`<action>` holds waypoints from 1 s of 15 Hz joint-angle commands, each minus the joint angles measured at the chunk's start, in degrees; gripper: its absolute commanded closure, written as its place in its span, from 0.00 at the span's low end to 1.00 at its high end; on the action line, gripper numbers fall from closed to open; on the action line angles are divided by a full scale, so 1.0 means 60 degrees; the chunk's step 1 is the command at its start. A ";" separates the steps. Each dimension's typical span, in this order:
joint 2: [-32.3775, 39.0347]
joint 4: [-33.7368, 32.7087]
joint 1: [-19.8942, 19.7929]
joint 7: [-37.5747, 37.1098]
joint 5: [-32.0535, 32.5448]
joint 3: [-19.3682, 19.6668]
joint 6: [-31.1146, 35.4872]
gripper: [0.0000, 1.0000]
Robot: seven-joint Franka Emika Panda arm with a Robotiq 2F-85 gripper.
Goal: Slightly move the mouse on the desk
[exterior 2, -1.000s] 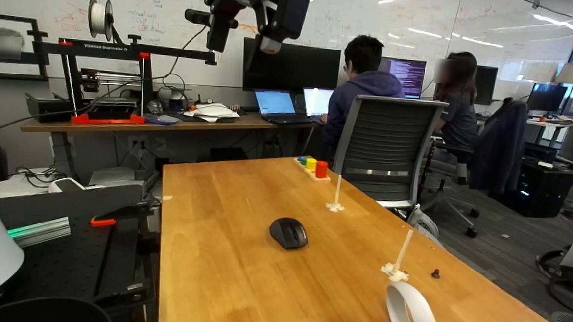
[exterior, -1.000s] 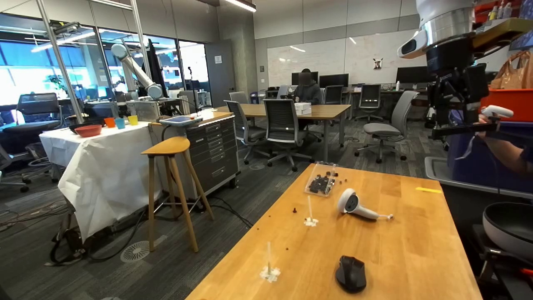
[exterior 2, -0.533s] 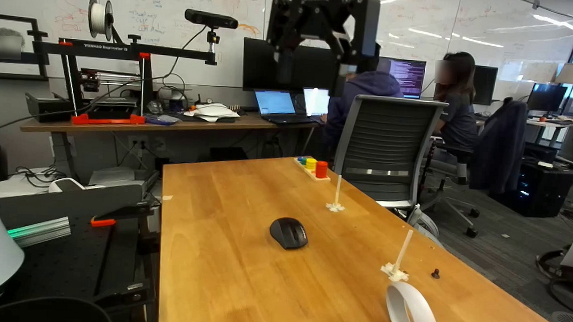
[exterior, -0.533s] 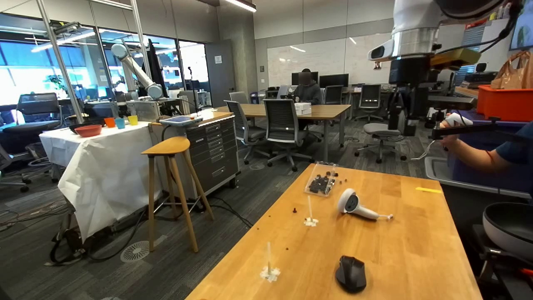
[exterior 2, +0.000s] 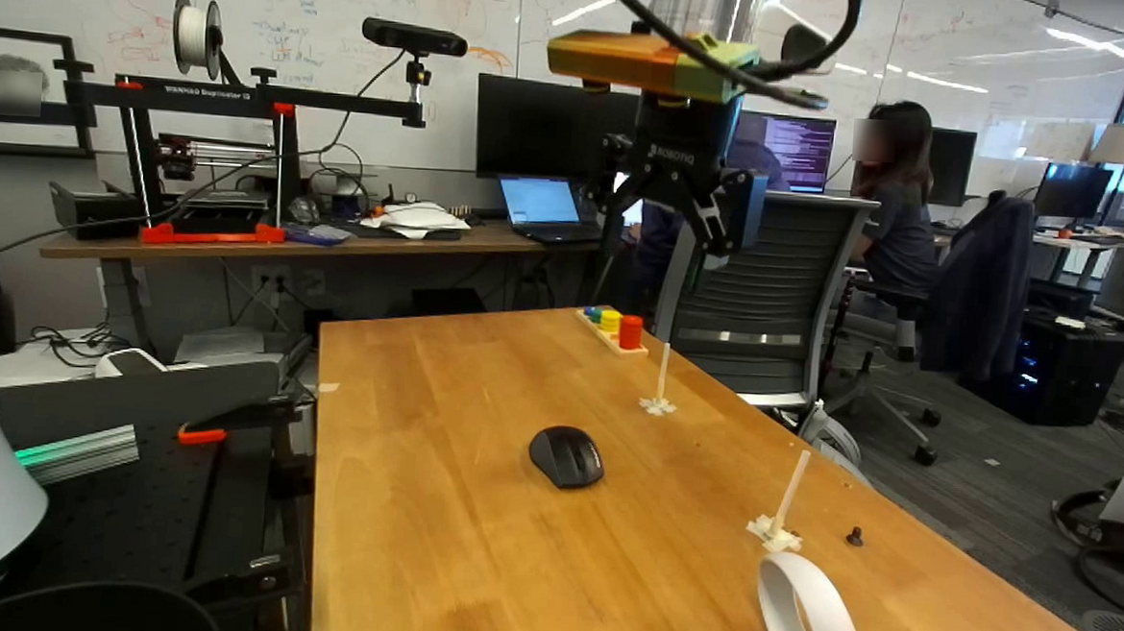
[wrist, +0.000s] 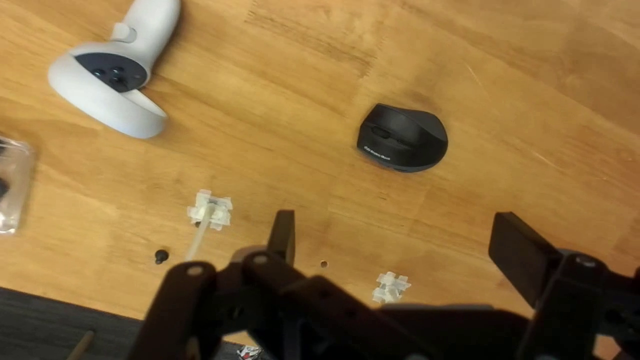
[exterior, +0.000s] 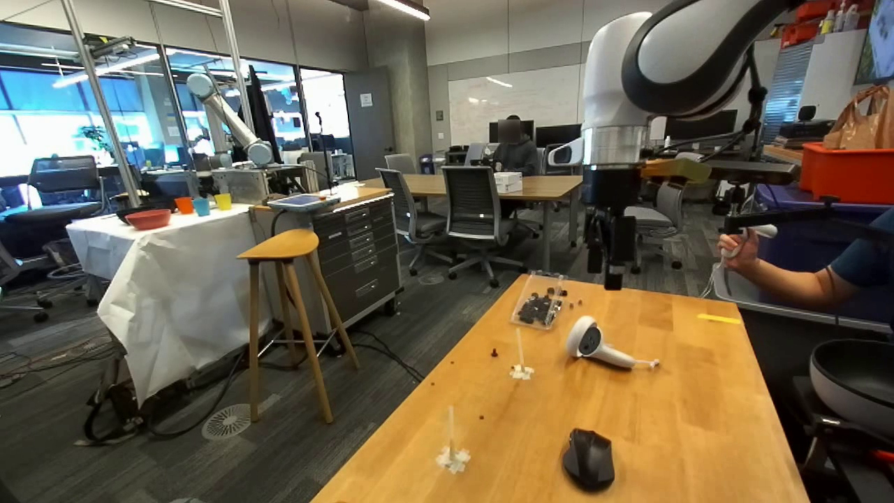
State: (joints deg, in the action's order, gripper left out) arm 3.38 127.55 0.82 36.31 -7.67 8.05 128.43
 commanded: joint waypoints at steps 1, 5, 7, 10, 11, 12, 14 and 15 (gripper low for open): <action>0.1297 -0.0870 -0.0331 0.0358 -0.0450 -0.0598 0.0170 0.00; 0.2225 -0.1209 -0.0451 0.0101 -0.0087 -0.1087 0.0396 0.25; 0.2505 -0.1273 -0.0504 0.0103 -0.0030 -0.1293 0.0447 0.34; 0.2733 -0.1201 -0.0570 0.0096 -0.0009 -0.1541 0.0477 0.58; 0.2796 -0.1155 -0.0579 0.0096 -0.0003 -0.1602 0.0504 0.67; 0.2853 -0.1091 -0.0567 0.0066 0.0055 -0.1645 0.0575 0.73; 0.3007 -0.1025 -0.0556 0.0020 0.0155 -0.1702 0.0740 0.86; 0.3129 -0.1027 -0.0564 0.0008 0.0193 -0.1725 0.0803 0.88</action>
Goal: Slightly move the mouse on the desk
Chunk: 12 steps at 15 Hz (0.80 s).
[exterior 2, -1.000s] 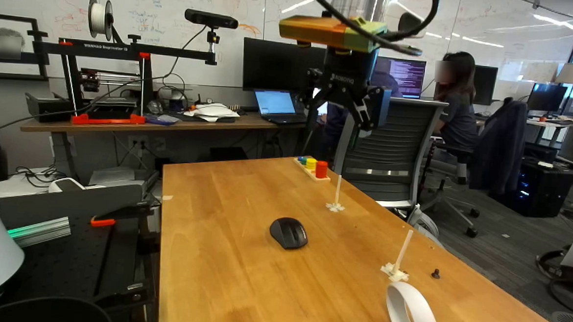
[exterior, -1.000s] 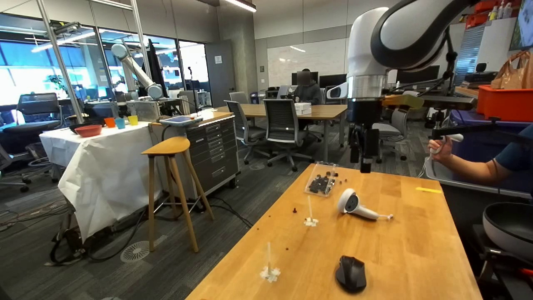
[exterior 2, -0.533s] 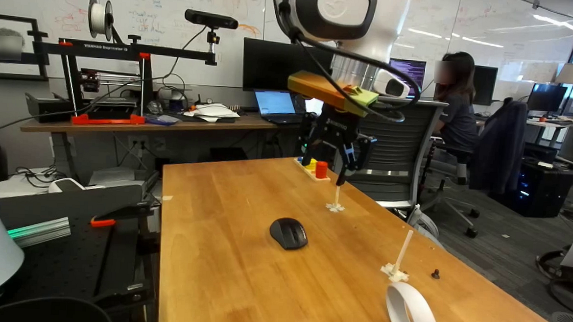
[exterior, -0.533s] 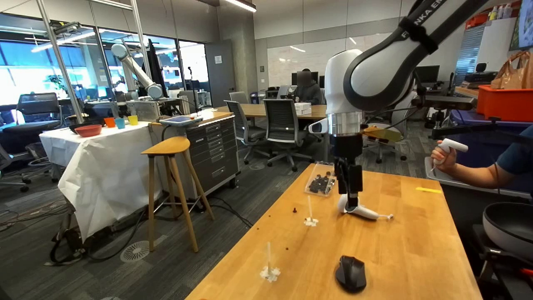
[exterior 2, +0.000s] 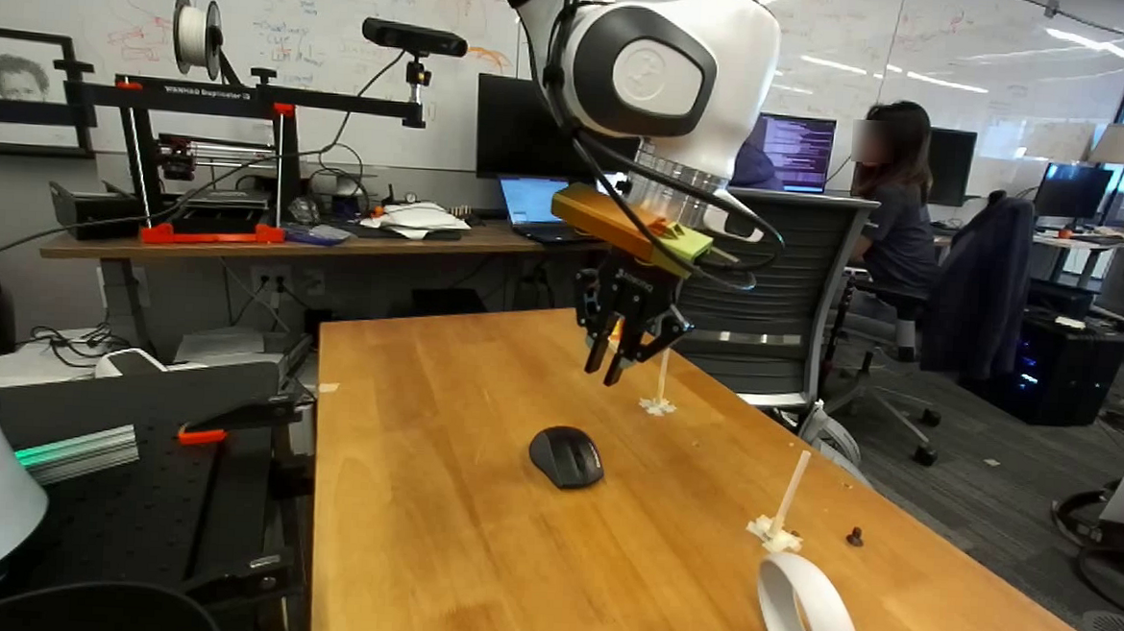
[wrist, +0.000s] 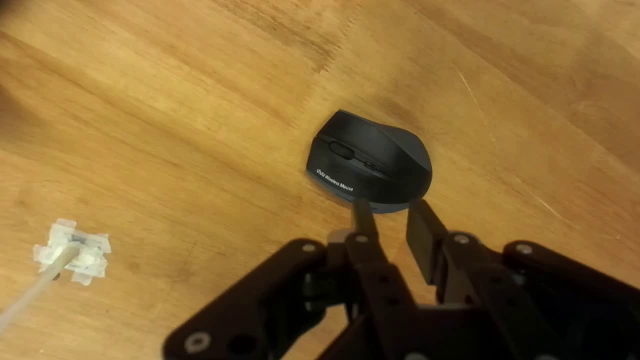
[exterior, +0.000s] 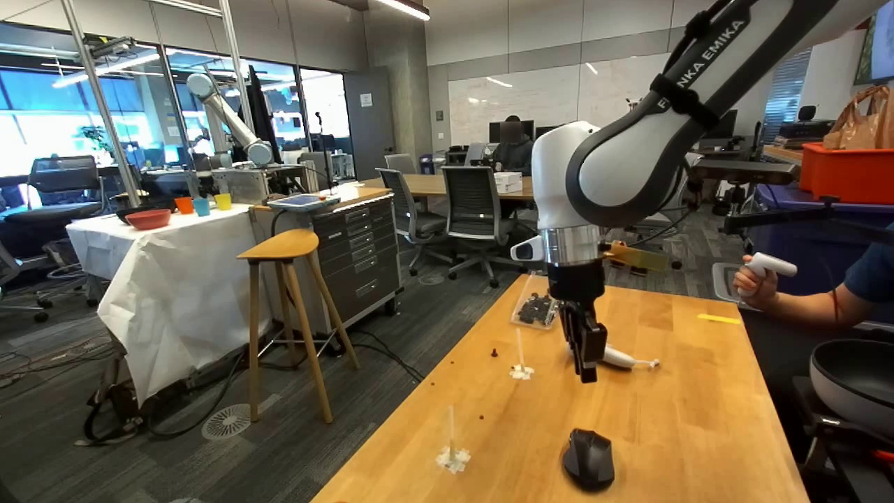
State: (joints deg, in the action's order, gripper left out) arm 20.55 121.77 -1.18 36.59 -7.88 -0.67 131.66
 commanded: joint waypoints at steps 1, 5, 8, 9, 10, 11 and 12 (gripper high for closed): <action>0.0404 -0.0049 -0.0212 -0.0104 0.0341 -0.0257 0.0363 0.90; 0.0930 -0.0095 -0.0300 -0.0175 0.0538 -0.0245 0.0430 0.88; 0.1215 -0.0156 -0.0368 -0.0311 0.0810 -0.0217 0.0561 0.87; 0.1299 -0.0173 -0.0377 -0.0351 0.0913 -0.0211 0.0656 0.88; 0.1371 -0.0201 -0.0411 -0.0355 0.0977 -0.0222 0.0692 0.88; 0.1446 -0.0251 -0.0449 -0.0378 0.1023 -0.0245 0.0719 0.88; 0.1495 -0.0270 -0.0468 -0.0394 0.1049 -0.0265 0.0785 0.88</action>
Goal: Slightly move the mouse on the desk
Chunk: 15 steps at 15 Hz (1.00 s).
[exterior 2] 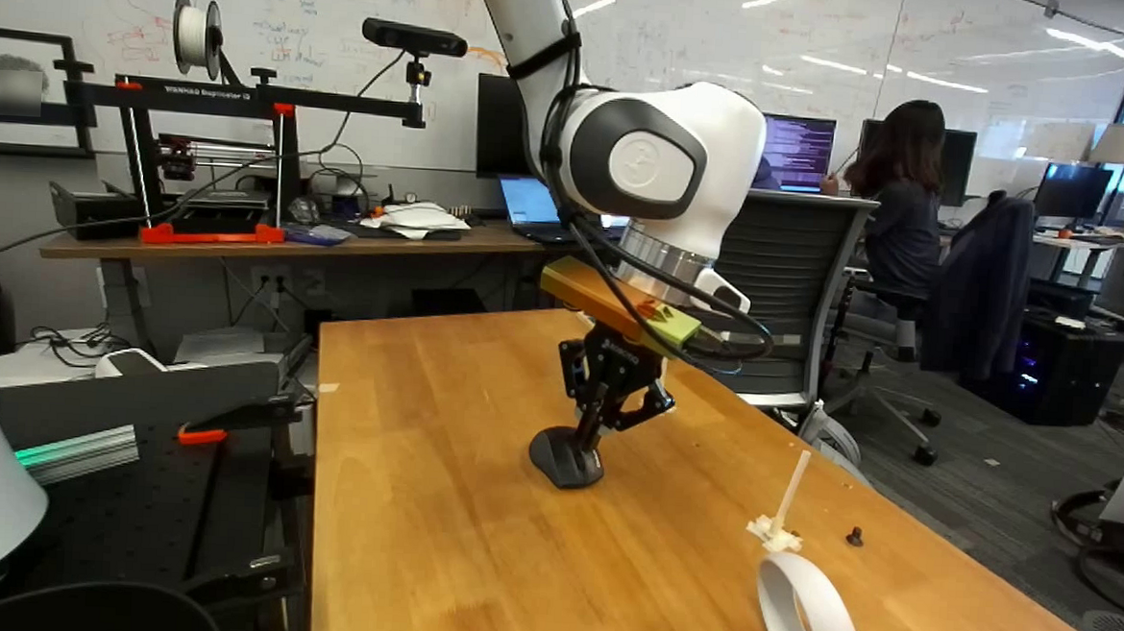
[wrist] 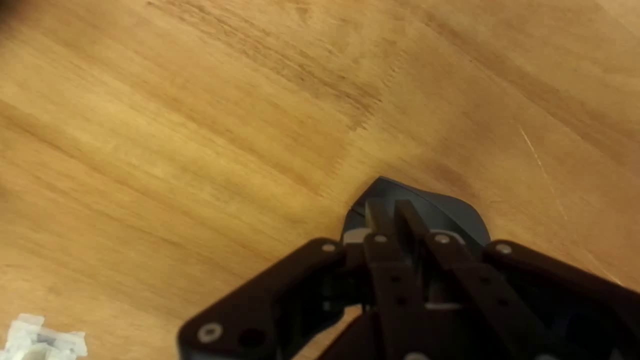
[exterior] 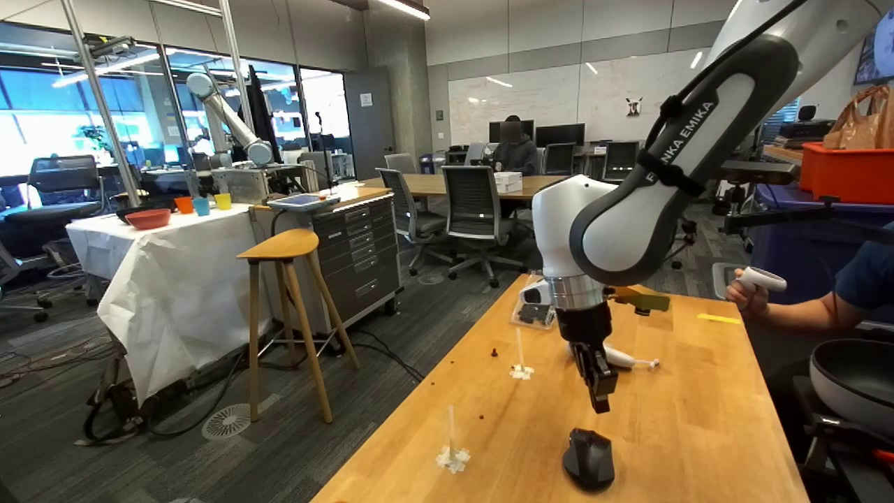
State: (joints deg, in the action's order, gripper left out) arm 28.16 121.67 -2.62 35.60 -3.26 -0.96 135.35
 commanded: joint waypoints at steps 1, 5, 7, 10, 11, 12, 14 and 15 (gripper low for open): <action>0.0274 -0.0268 -0.0225 -0.0243 0.0311 -0.0231 0.0227 0.88; 0.0497 -0.0378 -0.0209 -0.0309 0.0408 -0.0282 0.0522 0.89; 0.0615 -0.0474 -0.0220 -0.0362 0.0396 -0.0321 0.0736 0.89; 0.0793 -0.0644 -0.0208 -0.0432 0.0433 -0.0367 0.0904 0.88; 0.0847 -0.0693 -0.0225 -0.0421 0.0419 -0.0400 0.0930 0.89; 0.0896 -0.0728 -0.0238 -0.0410 0.0407 -0.0427 0.0954 0.89; 0.0985 -0.0771 -0.0252 -0.0417 0.0399 -0.0462 0.1023 0.88; 0.1023 -0.0777 -0.0253 -0.0424 0.0402 -0.0474 0.1053 0.88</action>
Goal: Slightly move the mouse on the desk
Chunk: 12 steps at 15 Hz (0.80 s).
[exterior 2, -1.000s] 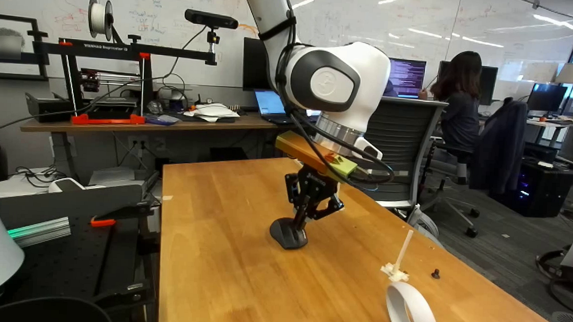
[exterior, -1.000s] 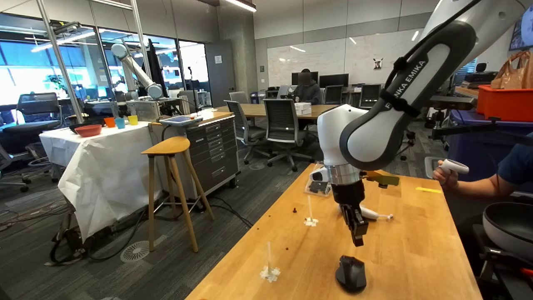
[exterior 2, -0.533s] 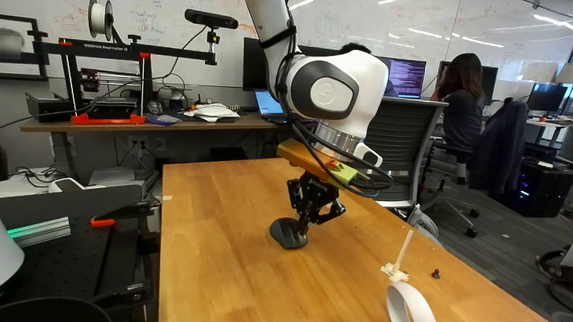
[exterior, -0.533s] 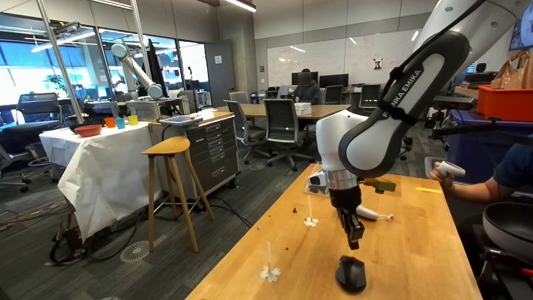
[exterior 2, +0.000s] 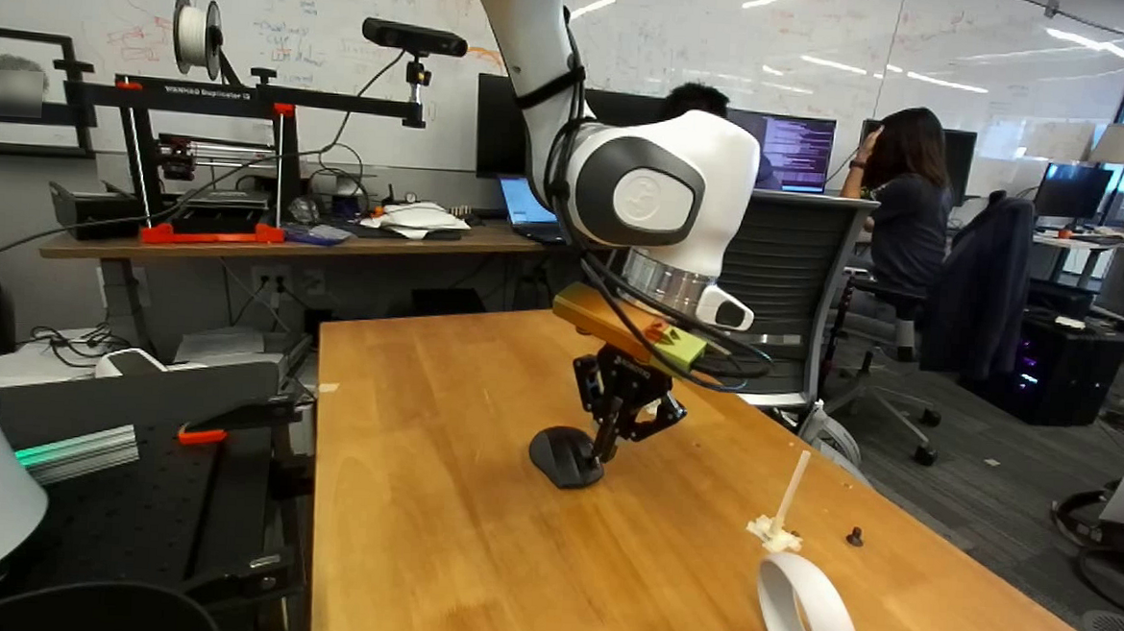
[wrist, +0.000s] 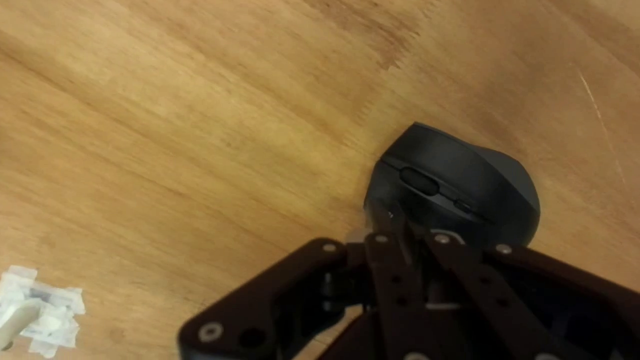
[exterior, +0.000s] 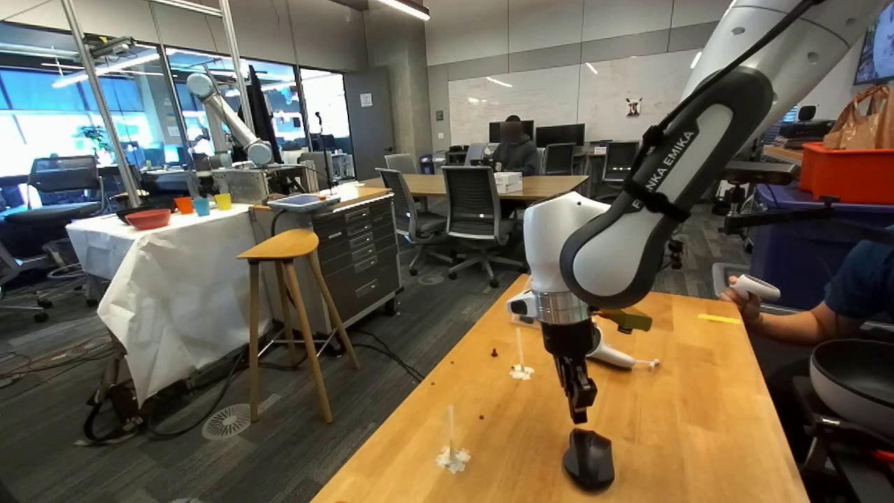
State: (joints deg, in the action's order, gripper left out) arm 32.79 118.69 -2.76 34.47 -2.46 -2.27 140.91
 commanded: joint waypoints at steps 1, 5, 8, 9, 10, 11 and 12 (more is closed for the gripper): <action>0.0279 -0.0277 -0.0255 -0.0221 0.0237 -0.0287 0.0130 0.88; 0.0310 -0.0205 -0.0343 -0.0193 0.0131 -0.0437 0.0128 0.88; 0.0237 -0.0122 -0.0464 -0.0130 0.0035 -0.0576 0.0127 0.89; 0.0224 -0.0115 -0.0503 -0.0117 0.0011 -0.0615 0.0110 0.87; 0.0180 -0.0100 -0.0557 -0.0084 -0.0023 -0.0664 0.0072 0.88; 0.0114 -0.0079 -0.0609 -0.0051 -0.0045 -0.0710 0.0033 0.88; 0.0034 -0.0067 -0.0678 -0.0004 -0.0090 -0.0768 -0.0038 0.89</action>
State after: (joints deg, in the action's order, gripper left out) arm 33.87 118.36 -4.72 34.27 -2.50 -4.88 141.08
